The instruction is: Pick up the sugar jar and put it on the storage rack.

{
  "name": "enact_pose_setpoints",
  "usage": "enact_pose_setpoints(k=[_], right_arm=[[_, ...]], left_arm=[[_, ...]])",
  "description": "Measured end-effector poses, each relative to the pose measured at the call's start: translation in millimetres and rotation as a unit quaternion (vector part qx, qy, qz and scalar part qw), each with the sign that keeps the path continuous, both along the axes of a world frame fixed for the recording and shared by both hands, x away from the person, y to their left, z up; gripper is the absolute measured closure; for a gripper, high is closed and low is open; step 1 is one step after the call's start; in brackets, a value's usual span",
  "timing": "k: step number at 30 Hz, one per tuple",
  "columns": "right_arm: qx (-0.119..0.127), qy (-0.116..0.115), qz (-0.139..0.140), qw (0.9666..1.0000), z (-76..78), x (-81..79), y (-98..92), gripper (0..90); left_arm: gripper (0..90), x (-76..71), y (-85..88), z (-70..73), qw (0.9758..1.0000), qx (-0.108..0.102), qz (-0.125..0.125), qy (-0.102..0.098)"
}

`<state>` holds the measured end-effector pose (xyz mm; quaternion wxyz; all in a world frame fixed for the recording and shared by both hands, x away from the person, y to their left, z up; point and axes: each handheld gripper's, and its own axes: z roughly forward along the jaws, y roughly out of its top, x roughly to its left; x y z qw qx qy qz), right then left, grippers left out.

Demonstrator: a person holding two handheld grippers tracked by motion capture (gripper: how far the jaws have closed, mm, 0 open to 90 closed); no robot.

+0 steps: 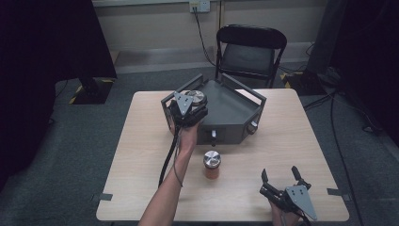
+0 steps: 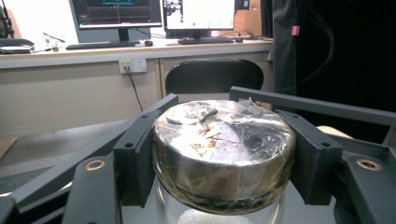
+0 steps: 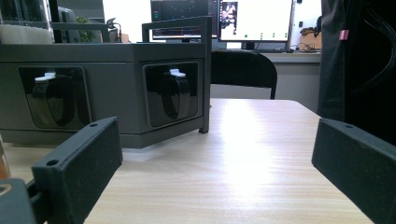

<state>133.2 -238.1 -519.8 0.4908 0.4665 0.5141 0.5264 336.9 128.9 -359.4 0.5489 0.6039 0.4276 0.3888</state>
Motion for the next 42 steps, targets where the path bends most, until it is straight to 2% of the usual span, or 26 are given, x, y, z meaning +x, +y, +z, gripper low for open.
enact_pose_setpoints(k=[3, 5, 10, 22, 29, 30, 33, 35, 37, 40, 42], right_arm=[[0.0, 0.0, 0.0, 1.0, 0.0, 0.0, -0.1, 0.5], [0.0, 0.0, 0.0, 1.0, 0.0, 0.0, -0.1, 0.5], [0.0, 0.0, -0.002, 1.0, -0.1, 0.0, 0.6, 0.4], [0.0, 0.0, -0.003, 1.0, 0.1, 0.0, 1.1, 0.5], [0.0, 0.0, -0.004, 1.0, 0.0, 0.0, 1.3, 0.5], [0.0, 0.0, -0.004, 1.0, 0.0, 0.0, 1.3, 0.5], [0.0, 0.0, -0.004, 1.0, 0.0, 0.0, 1.3, 0.5], [0.0, 0.0, -0.004, 1.0, 0.0, 0.0, 1.3, 0.5], [0.0, 0.0, -0.004, 1.0, 0.0, 0.0, 1.3, 0.5], [0.0, 0.0, -0.004, 1.0, 0.0, 0.0, 1.3, 0.5], [0.0, 0.0, -0.004, 1.0, 0.0, 0.0, 1.3, 0.5]], left_arm=[[34.4, 2.0, 0.1, -2.3, 1.0, 0.0, -0.002, 0.006], [34.5, 1.7, -0.2, -5.5, 1.0, 0.0, 0.001, 0.001], [34.4, 2.2, 2.1, -6.1, 1.0, -0.008, 0.0, 0.004], [34.0, -0.7, 1.2, -6.6, 0.9999, -0.009, 0.003, 0.007], [33.8, -1.0, 0.5, -4.1, 0.9999, -0.007, 0.005, 0.013], [33.5, 0.6, 1.7, -4.0, 0.9997, -0.012, 0.003, 0.019], [31.7, 3.7, 3.1, -4.2, 0.9995, -0.01, -0.001, 0.029], [28.6, 2.9, 2.1, -8.0, 0.9996, -0.014, 0.004, 0.022], [15.1, 1.7, -0.5, -10.6, 0.9996, -0.019, 0.015, 0.014], [4.2, 1.6, 0.4, -10.6, 0.9995, -0.024, 0.02, 0.004], [1.3, 1.7, 2.9, -8.6, 0.9994, -0.028, 0.02, 0.006]])
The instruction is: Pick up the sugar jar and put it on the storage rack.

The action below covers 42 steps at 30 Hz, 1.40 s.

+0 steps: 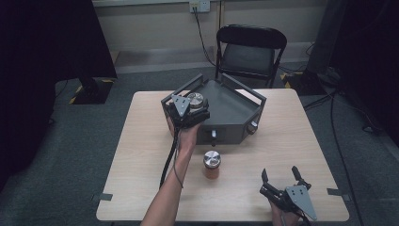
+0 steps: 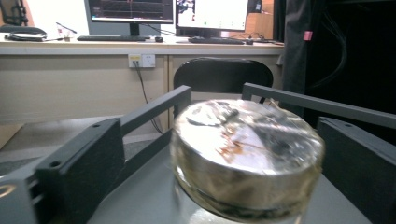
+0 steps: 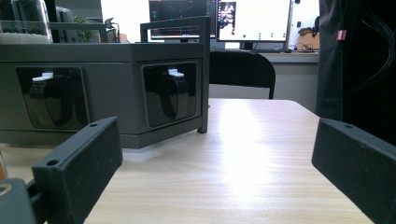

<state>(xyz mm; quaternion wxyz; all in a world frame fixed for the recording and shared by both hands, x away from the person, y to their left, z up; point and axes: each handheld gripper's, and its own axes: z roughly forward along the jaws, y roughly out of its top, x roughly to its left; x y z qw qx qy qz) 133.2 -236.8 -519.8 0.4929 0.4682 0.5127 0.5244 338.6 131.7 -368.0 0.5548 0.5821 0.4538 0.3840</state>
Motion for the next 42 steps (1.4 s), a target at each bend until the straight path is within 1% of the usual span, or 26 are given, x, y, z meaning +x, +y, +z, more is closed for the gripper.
enact_pose_setpoints(k=[2, 3, 5, 8, 9, 14, 15, 16, 18, 21, 22, 23, 26, 29, 32, 33, 34, 38, 42], right_arm=[[0.0, 0.0, 0.0, 1.0, 0.0, 0.0, 0.1, 0.5], [0.0, 0.0, 0.0, 1.0, 0.0, 0.0, 0.1, 0.5], [0.0, 0.0, 0.0, 1.0, 0.0, 0.0, 0.1, 0.5], [0.0, 0.0, 0.0, 1.0, 0.0, 0.0, 0.1, 0.5], [0.0, 0.0, 0.0, 1.0, -0.1, 0.0, 0.1, 0.5], [0.0, 0.0, 0.0, 1.0, -0.1, 0.0, 0.1, 0.5], [0.0, 0.0, 0.0, 1.0, -0.1, 0.0, 0.1, 0.5], [0.0, 0.0, 0.0, 1.0, -0.1, -0.1, 0.1, 0.5], [0.0, 0.0, 0.0, 1.0, -0.1, 0.0, 0.1, 0.5], [0.0, 0.0, 0.0, 1.0, -0.1, -0.1, 0.1, 0.5], [0.0, 0.0, 0.0, 1.0, -0.1, -0.1, 0.2, 0.5], [-0.001, 0.0, -0.001, 1.0, -0.1, -0.1, 0.3, 0.5], [0.0, 0.0, -0.001, 1.0, 0.0, -0.1, 0.6, 0.5], [-0.001, 0.0, -0.001, 1.0, 0.0, -0.1, 0.6, 0.5], [-0.001, 0.0, -0.004, 1.0, 0.0, -0.2, 1.4, 0.5], [-0.001, 0.0, -0.004, 1.0, 0.0, -0.2, 1.4, 0.5], [-0.001, 0.0, -0.004, 1.0, 0.0, -0.2, 1.5, 0.5], [-0.001, 0.0, -0.004, 1.0, 0.0, -0.2, 1.5, 0.5], [-0.002, 0.0, -0.004, 1.0, 0.0, -0.2, 1.5, 0.5]], left_arm=[[0.0, 0.8, 2.5, 3.3, 0.9999, -0.008, -0.002, 0.014], [0.0, 0.4, 3.4, 4.1, 0.9998, -0.009, -0.003, 0.017], [0.0, -2.3, 4.1, 1.9, 0.9999, -0.011, -0.004, 0.01], [0.0, -3.3, 6.5, 2.4, 0.9998, -0.014, -0.012, 0.009], [0.0, -3.7, 6.6, 2.6, 0.9998, -0.011, -0.013, 0.007], [0.0, -5.9, 6.4, 3.4, 0.9998, -0.009, -0.016, 0.005], [0.0, -8.5, 5.7, 3.8, 0.9999, -0.003, -0.015, 0.004], [0.0, -8.5, 5.7, 3.8, 0.9999, -0.003, -0.015, 0.004], [0.0, -15.8, 4.8, 1.1, 0.9999, 0.0, -0.011, -0.002], [0.0, -20.2, 6.3, -1.7, 0.9999, -0.004, -0.009, -0.007], [0.0, -23.5, 9.4, -4.0, 0.9999, -0.008, -0.01, -0.008], [0.0, -23.5, 9.4, -4.0, 0.9999, -0.008, -0.01, -0.008], [0.0, -27.0, 17.0, -5.6, 0.9998, -0.01, -0.019, -0.005], [0.0, -33.4, 21.0, -8.4, 0.9996, -0.016, -0.018, -0.013], [0.0, -37.7, 22.7, -8.8, 0.9995, -0.016, -0.019, -0.018], [0.0, -42.8, 22.9, -9.2, 0.9996, -0.01, -0.016, -0.022], [0.0, -44.8, 23.0, -10.3, 0.9996, -0.011, -0.014, -0.023], [0.0, -52.9, 26.0, -14.7, 0.9997, -0.011, -0.014, -0.019], [0.0, -58.6, 29.2, -17.8, 0.9996, -0.017, -0.011, -0.02]])
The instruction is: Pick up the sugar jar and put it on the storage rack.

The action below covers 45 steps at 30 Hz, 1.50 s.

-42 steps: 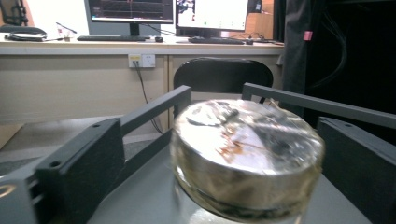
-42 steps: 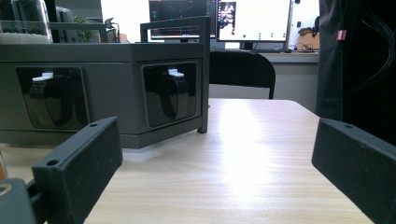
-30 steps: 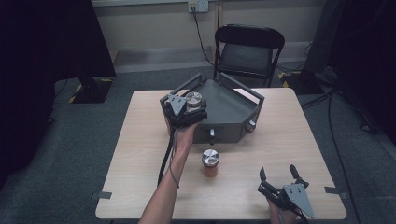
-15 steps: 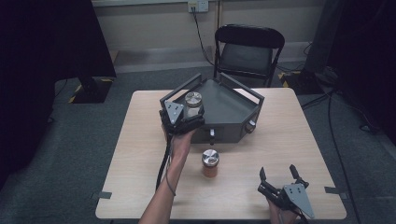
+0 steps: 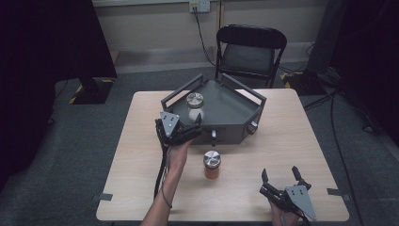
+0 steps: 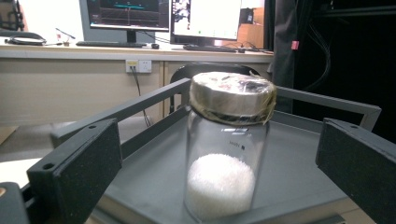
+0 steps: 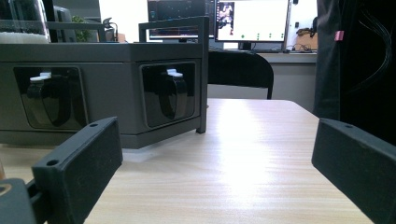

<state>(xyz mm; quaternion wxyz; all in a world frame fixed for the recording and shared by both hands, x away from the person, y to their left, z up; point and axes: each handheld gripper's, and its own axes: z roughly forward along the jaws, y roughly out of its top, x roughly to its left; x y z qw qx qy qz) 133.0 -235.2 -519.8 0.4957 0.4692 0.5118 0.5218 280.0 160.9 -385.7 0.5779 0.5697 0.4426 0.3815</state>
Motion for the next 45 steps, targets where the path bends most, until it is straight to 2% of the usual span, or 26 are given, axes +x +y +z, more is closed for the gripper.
enact_pose_setpoints(k=[5, 6, 10, 17, 20, 28, 37, 42, 45], right_arm=[[0.0, 0.0, 0.0, 1.0, 0.0, 0.0, 0.0, 0.5], [0.0, 0.0, 0.0, 1.0, 0.0, 0.0, 0.1, 0.5], [0.0, 0.0, 0.0, 1.0, 0.0, 0.0, 0.1, 0.5], [0.001, 0.0, -0.001, 1.0, 0.0, -0.1, 0.2, 0.5], [0.0, 0.0, -0.001, 1.0, 0.0, -0.1, 0.2, 0.5], [0.0, 0.0, 0.0, 1.0, -0.1, -0.1, 0.1, 0.5], [0.001, 0.0, -0.001, 1.0, 0.0, -0.1, 0.2, 0.5], [0.001, 0.0, -0.001, 1.0, 0.0, -0.1, 0.4, 0.5], [0.001, 0.0, -0.002, 1.0, 0.0, -0.1, 0.5, 0.5]], left_arm=[[0.0, -5.1, 5.1, -0.2, 1.0, 0.001, 0.001, 0.004], [0.0, -8.6, 7.4, -2.6, 1.0, -0.002, 0.0, -0.004], [0.0, -18.1, 7.6, -7.9, 0.9999, 0.004, 0.004, -0.01], [0.0, -29.6, 8.3, -17.4, 1.0, -0.004, 0.002, -0.002], [0.0, -39.0, 9.7, -23.2, 0.9999, -0.006, 0.0, -0.011], [0.0, -53.5, 12.2, -29.3, 0.9998, -0.007, 0.004, -0.018], [0.0, -75.0, 13.3, -41.9, 0.9993, -0.006, 0.022, -0.03], [0.0, -79.8, 18.3, -49.8, 0.9995, -0.004, 0.015, -0.029], [0.0, -83.0, 19.1, -53.3, 0.9993, -0.006, 0.021, -0.031]])
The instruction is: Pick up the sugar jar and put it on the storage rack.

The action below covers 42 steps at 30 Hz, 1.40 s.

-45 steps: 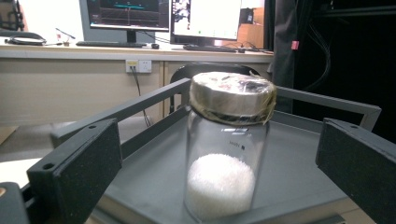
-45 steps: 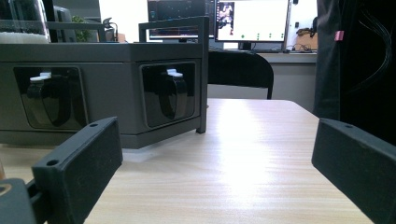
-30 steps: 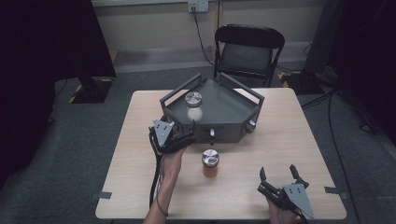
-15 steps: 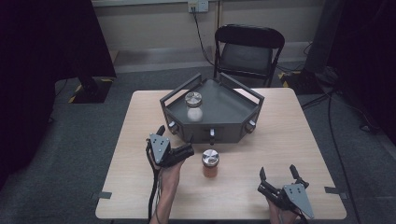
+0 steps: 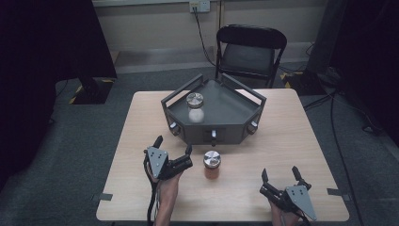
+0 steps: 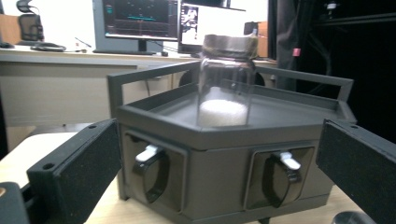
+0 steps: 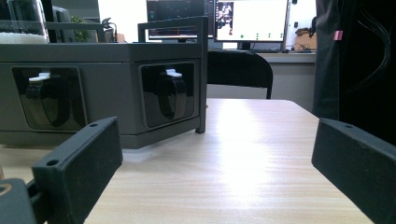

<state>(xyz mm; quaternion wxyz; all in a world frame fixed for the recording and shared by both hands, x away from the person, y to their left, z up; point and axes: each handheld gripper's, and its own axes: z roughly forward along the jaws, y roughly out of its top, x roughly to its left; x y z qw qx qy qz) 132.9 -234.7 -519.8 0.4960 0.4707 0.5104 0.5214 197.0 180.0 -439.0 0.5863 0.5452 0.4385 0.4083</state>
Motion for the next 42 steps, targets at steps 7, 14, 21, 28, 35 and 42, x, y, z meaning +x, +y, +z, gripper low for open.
enact_pose_setpoints(k=[7, 14, 21, 28, 35, 42], right_arm=[[-0.001, 0.0, 0.0, 1.0, 0.0, -0.1, 0.3, 0.5], [-0.001, 0.0, 0.001, 1.0, -0.1, -0.1, 0.1, 0.5], [-0.002, 0.0, 0.001, 1.0, -0.1, -0.1, 0.0, 0.5], [-0.001, 0.0, 0.001, 1.0, 0.0, -0.1, 0.1, 0.5], [-0.001, 0.0, 0.0, 1.0, 0.0, -0.1, 0.1, 0.5], [-0.001, 0.0, 0.0, 1.0, -0.1, -0.1, 0.3, 0.5]], left_arm=[[0.0, -20.1, 4.7, -15.9, 0.9996, -0.021, 0.02, -0.007], [0.0, -37.6, 8.8, -31.5, 0.999, -0.027, 0.034, -0.011], [0.0, -46.8, 13.7, -43.3, 0.9987, -0.026, 0.045, -0.003], [0.0, -54.5, 9.9, -57.6, 0.9978, -0.017, 0.064, -0.008], [0.0, -65.9, 0.9, -70.1, 0.9962, -0.003, 0.086, -0.018], [0.0, -60.9, 3.7, -74.4, 0.9962, 0.006, 0.086, -0.01]])
